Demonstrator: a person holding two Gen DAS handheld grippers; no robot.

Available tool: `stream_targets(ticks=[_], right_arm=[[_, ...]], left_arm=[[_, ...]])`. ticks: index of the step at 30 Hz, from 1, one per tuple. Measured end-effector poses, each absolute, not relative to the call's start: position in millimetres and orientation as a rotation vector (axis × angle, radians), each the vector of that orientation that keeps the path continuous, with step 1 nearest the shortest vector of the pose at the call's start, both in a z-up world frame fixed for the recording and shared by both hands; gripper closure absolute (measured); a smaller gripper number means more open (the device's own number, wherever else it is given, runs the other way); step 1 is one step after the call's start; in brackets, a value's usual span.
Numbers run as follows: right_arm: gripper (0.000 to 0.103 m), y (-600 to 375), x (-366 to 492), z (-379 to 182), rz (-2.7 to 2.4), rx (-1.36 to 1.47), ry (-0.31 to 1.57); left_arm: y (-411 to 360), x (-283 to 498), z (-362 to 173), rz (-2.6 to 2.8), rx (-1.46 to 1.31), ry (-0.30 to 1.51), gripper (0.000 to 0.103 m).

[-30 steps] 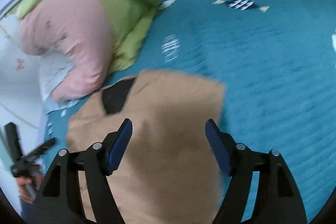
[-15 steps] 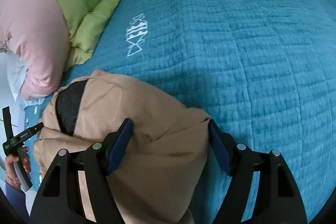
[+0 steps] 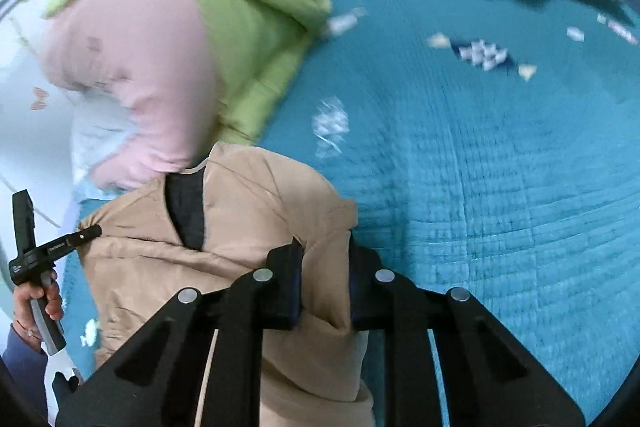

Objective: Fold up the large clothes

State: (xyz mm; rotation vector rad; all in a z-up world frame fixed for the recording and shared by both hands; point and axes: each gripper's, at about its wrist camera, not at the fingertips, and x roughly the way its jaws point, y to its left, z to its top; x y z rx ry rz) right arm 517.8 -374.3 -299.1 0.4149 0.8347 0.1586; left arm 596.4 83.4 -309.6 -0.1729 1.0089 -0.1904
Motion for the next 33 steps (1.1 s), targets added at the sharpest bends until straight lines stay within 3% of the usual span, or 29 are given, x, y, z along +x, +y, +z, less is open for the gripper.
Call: stream_targets(ticks=[10, 18, 21, 23, 28, 33], right_arm=[[0.088, -353, 354, -234, 0.214, 0.345, 0.710], [0.084, -334, 243, -283, 0.166, 0.285, 0.912], [0.075, -326, 219, -313, 0.116, 0.245, 1.021], [0.066, -327, 203, -327, 0.089, 0.259, 1.078], [0.053, -342, 171, -313, 0.080, 0.357, 1.068], [0.051, -338, 158, -268, 0.095, 0.389, 0.951]], left_arm=[[119, 434, -235, -0.264, -0.177, 0.891, 0.087], [135, 312, -287, -0.233, -0.228, 1.026, 0.083], [133, 279, -316, -0.194, -0.183, 1.095, 0.071], [135, 262, -325, -0.175, -0.145, 1.121, 0.052], [144, 215, -297, -0.012, -0.064, 1.050, 0.022], [131, 183, -251, 0.106, 0.003, 0.885, 0.016]])
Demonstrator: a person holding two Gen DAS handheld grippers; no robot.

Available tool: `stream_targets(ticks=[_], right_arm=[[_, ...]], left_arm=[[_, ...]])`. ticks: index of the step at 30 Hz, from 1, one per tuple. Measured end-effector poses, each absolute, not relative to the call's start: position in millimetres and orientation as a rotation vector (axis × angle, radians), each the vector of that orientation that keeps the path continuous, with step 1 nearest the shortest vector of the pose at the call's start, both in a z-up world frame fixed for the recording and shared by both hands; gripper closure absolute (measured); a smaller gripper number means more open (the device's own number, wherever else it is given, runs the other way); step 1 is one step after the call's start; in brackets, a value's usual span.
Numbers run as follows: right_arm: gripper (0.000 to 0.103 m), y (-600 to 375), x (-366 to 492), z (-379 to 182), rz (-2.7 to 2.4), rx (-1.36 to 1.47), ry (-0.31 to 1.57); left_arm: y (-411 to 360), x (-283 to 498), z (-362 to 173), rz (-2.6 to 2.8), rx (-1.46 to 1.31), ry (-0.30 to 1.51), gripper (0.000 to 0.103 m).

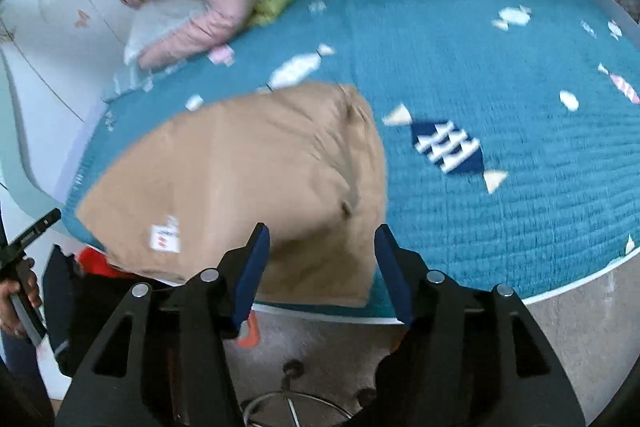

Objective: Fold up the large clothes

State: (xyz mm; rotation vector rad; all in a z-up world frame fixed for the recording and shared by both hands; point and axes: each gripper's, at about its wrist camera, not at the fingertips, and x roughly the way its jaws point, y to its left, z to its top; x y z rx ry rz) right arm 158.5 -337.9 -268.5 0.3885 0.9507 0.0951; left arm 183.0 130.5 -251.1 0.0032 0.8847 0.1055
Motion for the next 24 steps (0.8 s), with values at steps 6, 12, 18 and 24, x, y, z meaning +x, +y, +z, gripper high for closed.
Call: stream_targets(ticks=[6, 12, 18, 24], right_arm=[[0.074, -309, 197, -265, 0.176, 0.439, 0.907], [0.084, -295, 233, -335, 0.086, 0.433, 1.101], [0.103, -310, 238, -394, 0.015, 0.458, 1.218], [0.103, -310, 245, -388, 0.000, 0.448, 1.247]], left_arm=[[91, 198, -241, 0.065, -0.046, 0.823, 0.016], [59, 236, -322, 0.095, 0.054, 1.017, 0.017], [88, 242, -392, 0.103, -0.055, 1.209, 0.016], [87, 247, -392, 0.079, -0.044, 1.198, 0.015]])
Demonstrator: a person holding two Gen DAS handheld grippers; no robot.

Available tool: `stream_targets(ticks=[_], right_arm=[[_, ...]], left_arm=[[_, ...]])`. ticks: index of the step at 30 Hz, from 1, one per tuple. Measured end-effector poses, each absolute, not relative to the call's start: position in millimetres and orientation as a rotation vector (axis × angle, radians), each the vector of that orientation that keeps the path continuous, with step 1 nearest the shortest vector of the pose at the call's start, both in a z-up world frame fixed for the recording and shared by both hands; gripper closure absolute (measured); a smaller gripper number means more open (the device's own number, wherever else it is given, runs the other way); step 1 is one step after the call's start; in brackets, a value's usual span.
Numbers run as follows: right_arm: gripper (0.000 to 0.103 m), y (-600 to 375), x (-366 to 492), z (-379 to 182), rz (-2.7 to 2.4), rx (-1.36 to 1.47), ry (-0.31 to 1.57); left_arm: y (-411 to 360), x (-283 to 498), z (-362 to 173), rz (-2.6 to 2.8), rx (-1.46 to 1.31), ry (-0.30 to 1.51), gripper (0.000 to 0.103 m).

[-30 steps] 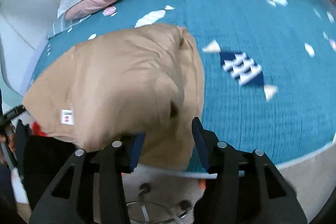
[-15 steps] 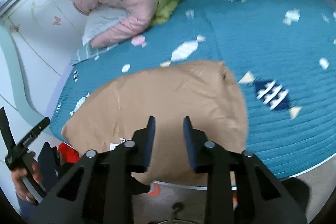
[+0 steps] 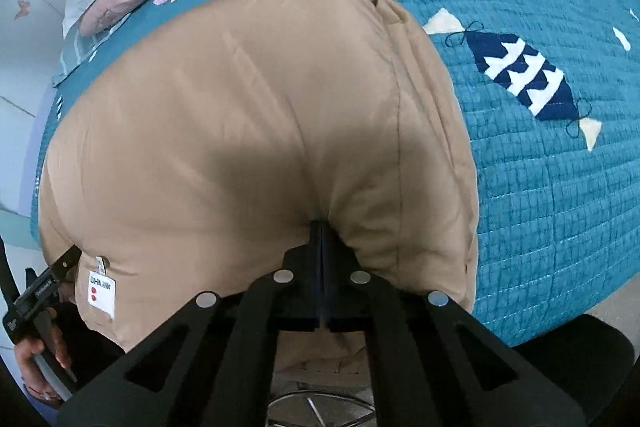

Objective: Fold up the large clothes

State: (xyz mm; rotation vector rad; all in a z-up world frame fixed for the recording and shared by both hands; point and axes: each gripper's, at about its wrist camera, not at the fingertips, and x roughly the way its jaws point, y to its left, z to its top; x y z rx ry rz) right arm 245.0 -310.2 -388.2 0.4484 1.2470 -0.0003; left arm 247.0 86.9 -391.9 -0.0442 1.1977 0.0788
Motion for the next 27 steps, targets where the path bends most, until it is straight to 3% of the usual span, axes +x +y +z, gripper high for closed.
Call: stream_targets(ticks=[2, 7, 10, 19, 23, 27], right_arm=[[0.097, -311, 241, -374, 0.006, 0.481, 1.227], [0.097, -285, 254, -316, 0.114, 0.497, 1.071], [0.097, -257, 283, -306, 0.195, 0.503, 1.039], [0.100, -189, 387, -350, 0.185, 0.464, 1.175], [0.103, -195, 402, -386, 0.166, 0.517, 1.237], [0.103, -203, 397, -376, 0.186, 0.564, 1.244]], left_arm=[[93, 245, -381, 0.044, -0.101, 1.160, 0.015], [132, 250, -358, -0.011, -0.353, 1.086, 0.015], [138, 264, -365, 0.021, -0.353, 1.114, 0.015], [143, 267, -398, -0.020, -0.447, 1.181, 0.015], [140, 272, -405, -0.041, -0.451, 1.188, 0.015], [139, 277, -410, -0.042, -0.446, 1.194, 0.016]])
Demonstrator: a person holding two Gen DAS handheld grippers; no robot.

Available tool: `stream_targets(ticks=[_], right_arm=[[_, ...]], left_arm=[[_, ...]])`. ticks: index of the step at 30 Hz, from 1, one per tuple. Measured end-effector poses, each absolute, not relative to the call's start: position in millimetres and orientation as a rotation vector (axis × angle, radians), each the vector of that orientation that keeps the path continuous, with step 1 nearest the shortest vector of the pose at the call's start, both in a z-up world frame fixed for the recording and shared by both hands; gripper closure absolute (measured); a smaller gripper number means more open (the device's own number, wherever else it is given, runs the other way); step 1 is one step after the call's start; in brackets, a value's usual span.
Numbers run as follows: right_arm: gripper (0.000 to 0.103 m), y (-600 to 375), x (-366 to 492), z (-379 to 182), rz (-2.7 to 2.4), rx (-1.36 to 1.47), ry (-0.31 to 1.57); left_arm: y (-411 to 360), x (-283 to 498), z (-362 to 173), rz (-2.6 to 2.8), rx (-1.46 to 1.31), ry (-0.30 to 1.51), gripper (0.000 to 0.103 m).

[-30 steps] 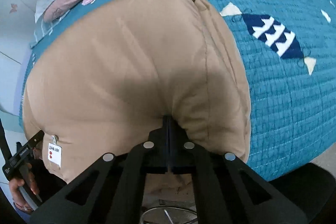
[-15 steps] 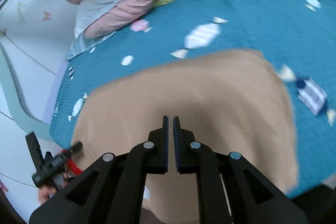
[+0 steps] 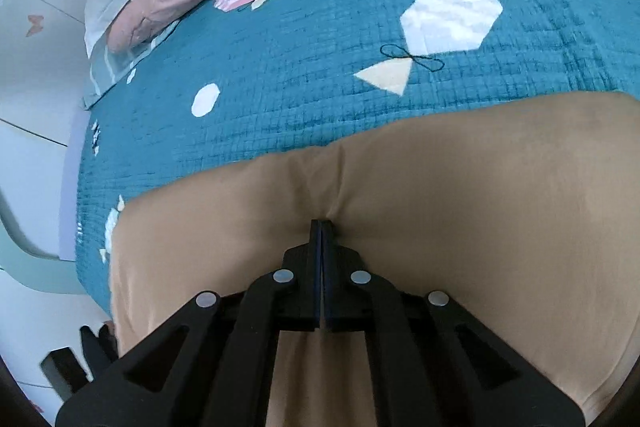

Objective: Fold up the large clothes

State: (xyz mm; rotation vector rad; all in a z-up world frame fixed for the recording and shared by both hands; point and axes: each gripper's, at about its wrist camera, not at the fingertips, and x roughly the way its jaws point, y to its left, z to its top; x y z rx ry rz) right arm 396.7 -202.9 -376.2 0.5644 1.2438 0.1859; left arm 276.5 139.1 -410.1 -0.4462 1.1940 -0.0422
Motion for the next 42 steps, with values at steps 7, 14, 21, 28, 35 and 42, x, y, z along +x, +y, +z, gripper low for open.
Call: stream_targets(ticks=[7, 14, 21, 28, 35, 42], right_arm=[[0.103, -173, 314, -365, 0.286, 0.589, 1.282], [0.103, -167, 289, -380, 0.275, 0.555, 1.243], [0.103, -179, 251, -419, 0.306, 0.569, 1.231], [0.086, -174, 229, -357, 0.295, 0.475, 1.069], [0.047, -139, 178, -269, 0.421, 0.326, 0.778], [0.039, -105, 195, -276, 0.456, 0.319, 0.784]], left_arm=[[139, 279, -411, -0.048, -0.457, 1.186, 0.019], [145, 271, -404, -0.092, -0.495, 1.187, 0.038], [147, 263, -391, -0.152, -0.515, 1.190, 0.066], [113, 255, -328, -0.239, -0.394, 1.120, 0.076], [59, 261, -280, -0.300, -0.312, 1.114, 0.076], [17, 264, -262, -0.304, -0.227, 1.132, 0.076]])
